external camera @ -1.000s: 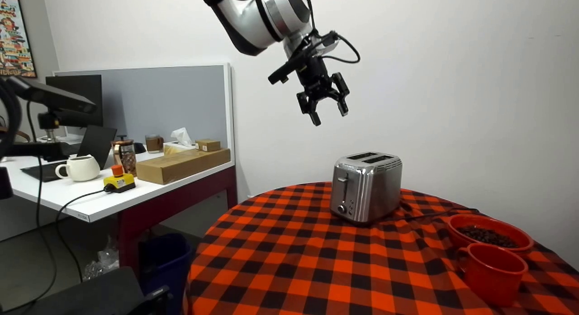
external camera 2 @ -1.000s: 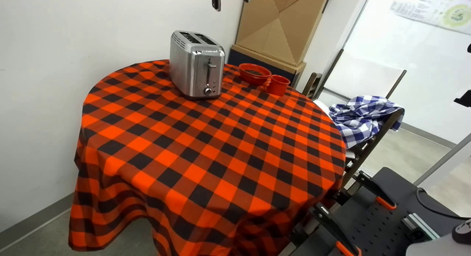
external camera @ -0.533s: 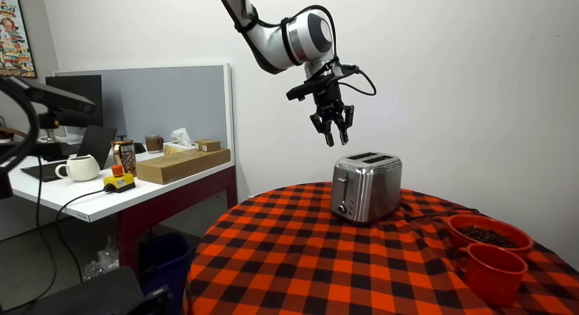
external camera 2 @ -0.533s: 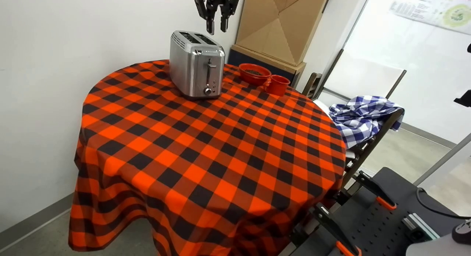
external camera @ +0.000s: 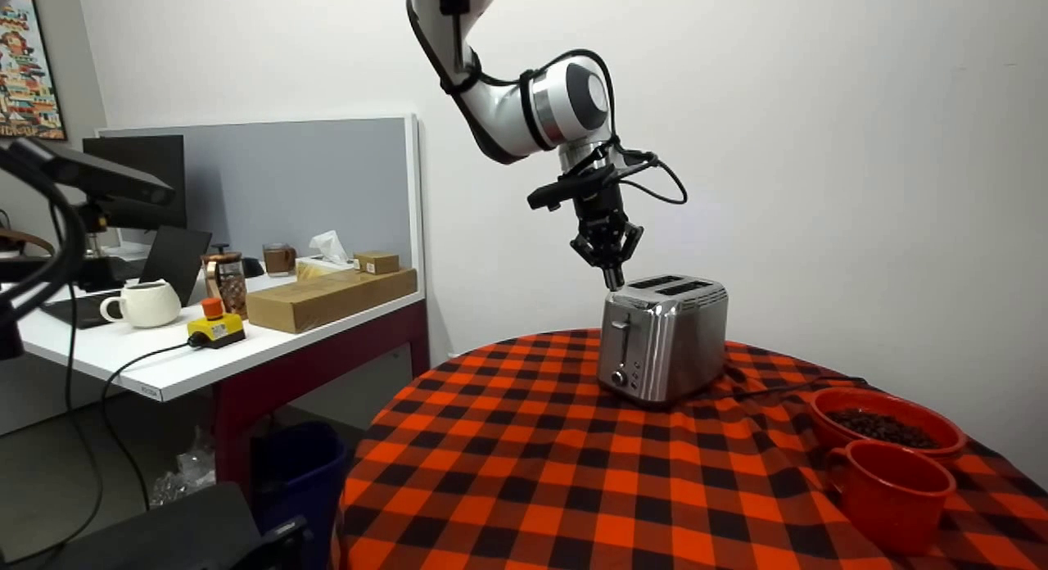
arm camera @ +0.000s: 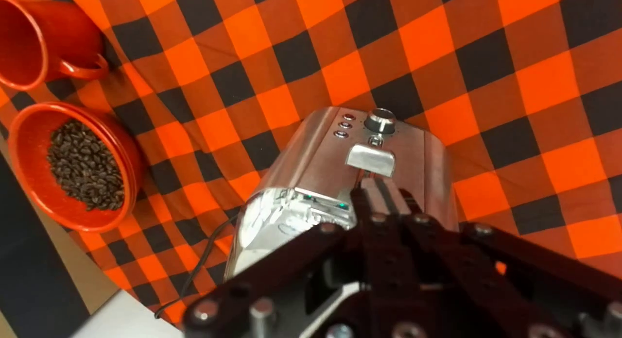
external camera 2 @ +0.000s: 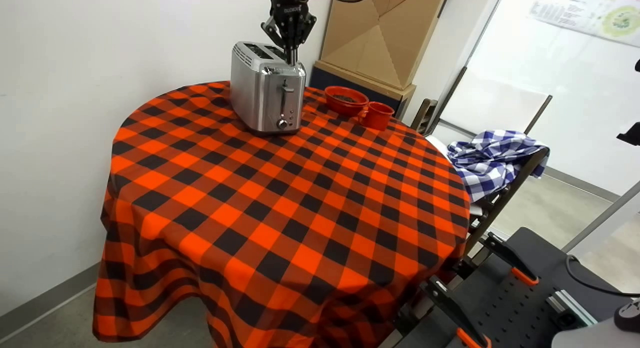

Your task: Push the lever on the toaster downwards

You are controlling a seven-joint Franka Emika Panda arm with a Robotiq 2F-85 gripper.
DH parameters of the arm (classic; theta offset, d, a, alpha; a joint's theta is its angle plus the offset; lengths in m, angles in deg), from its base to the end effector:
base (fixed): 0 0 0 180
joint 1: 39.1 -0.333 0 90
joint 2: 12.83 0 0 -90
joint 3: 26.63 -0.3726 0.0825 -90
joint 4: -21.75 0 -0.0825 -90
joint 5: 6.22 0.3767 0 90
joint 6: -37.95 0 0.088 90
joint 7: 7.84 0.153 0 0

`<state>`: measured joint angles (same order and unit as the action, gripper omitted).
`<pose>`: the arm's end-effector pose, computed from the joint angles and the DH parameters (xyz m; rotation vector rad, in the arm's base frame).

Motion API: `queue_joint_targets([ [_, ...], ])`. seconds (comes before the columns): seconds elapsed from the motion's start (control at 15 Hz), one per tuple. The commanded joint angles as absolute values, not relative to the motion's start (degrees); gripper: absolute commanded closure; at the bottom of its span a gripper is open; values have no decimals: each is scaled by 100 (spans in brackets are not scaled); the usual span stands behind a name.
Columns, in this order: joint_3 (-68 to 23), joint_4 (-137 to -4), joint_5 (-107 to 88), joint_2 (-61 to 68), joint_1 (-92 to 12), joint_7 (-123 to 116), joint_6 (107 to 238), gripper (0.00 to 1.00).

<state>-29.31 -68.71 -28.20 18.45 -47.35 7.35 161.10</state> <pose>0.7158 0.1027 0.3344 2.8474 0.1792 0.1339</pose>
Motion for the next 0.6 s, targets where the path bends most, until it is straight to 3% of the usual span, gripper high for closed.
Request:
queue_joint_targets([
  [0.0, -2651, -6603, -2886, 2178, -4925, 680, 16154, 100],
  [0.53, -2246, -6540, -3153, 2568, -5165, 1056, 16681, 100],
])
